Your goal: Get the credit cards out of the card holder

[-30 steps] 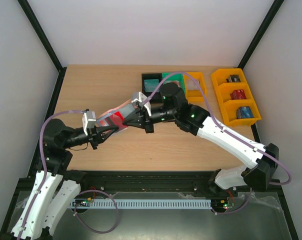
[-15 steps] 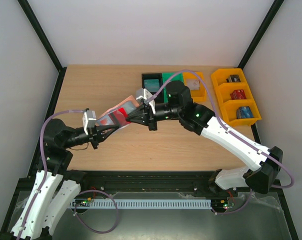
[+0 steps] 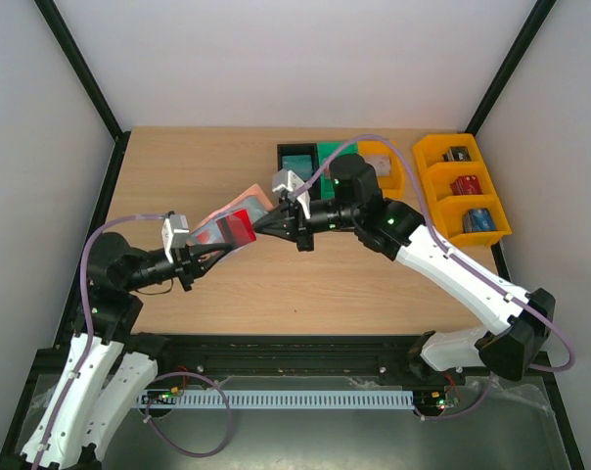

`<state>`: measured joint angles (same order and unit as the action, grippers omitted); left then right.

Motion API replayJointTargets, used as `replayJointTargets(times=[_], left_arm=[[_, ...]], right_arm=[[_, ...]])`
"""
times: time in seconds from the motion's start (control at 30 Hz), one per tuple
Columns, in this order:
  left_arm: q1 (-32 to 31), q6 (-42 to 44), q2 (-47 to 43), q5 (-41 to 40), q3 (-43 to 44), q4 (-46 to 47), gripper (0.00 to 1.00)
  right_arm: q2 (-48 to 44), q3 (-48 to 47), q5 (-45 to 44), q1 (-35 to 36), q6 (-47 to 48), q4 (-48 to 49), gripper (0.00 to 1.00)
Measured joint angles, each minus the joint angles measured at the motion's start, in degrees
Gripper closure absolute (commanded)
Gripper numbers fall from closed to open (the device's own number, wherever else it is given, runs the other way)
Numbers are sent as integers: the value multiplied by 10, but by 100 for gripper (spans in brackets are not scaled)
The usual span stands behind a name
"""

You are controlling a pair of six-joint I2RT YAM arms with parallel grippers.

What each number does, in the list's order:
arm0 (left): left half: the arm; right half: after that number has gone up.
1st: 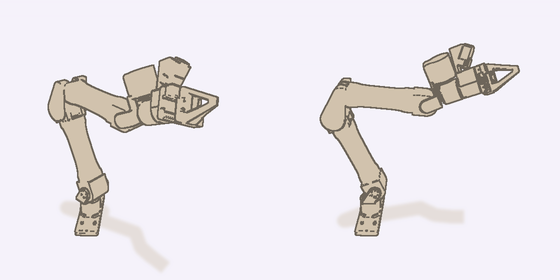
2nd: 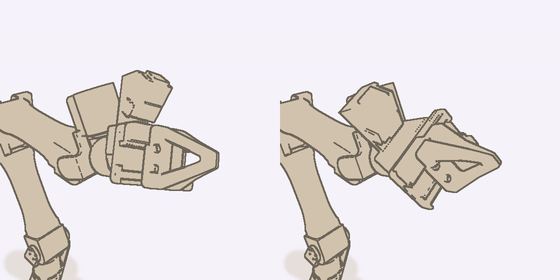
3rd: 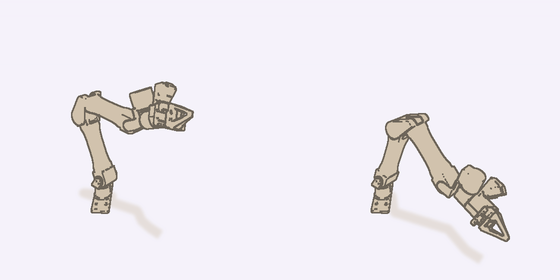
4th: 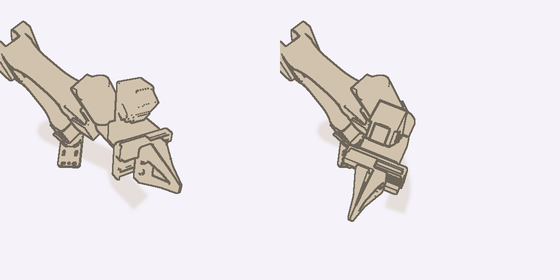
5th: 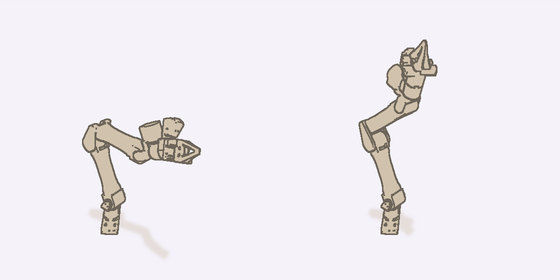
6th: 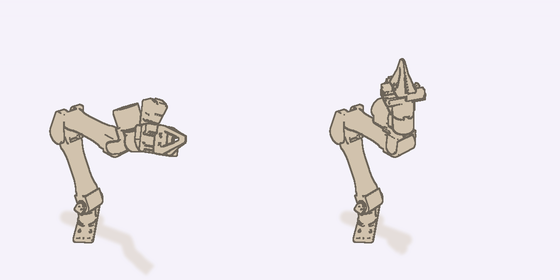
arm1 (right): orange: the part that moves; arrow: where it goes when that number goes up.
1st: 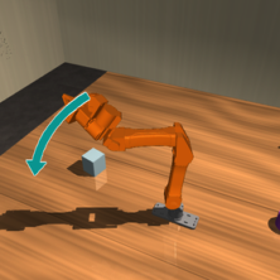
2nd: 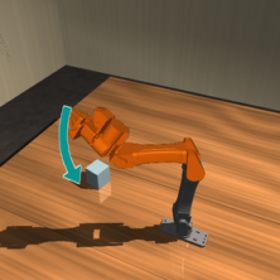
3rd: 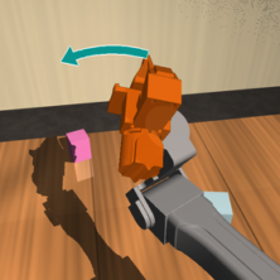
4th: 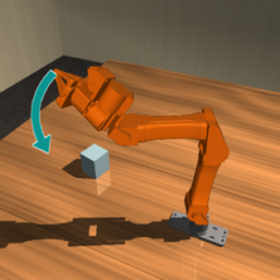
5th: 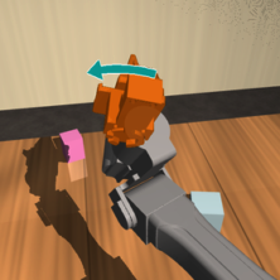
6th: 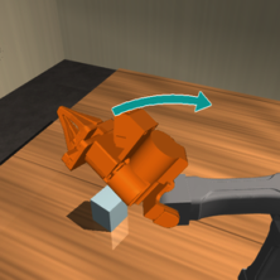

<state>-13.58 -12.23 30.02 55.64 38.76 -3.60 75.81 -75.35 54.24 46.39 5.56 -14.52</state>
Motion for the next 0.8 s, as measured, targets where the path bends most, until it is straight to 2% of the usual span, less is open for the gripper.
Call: replayJointTargets(times=[0.17, 0.37, 0.47, 0.8], left_arm=[[1, -2, -6, 0, -2, 0, 98], [1, -2, -6, 1, -2, -1, 98], [1, -2, -6, 1, -2, -1, 98], [1, 7, -6, 12, -2, -2, 98]], right_arm=[[0, 0, 10, -18, -2, 0, 98], [0, 0, 45, -19, -9, 2, 71], [1, -1, 83, -19, -3, -1, 65], [4, -1, 90, -18, -67, 80, 68]])
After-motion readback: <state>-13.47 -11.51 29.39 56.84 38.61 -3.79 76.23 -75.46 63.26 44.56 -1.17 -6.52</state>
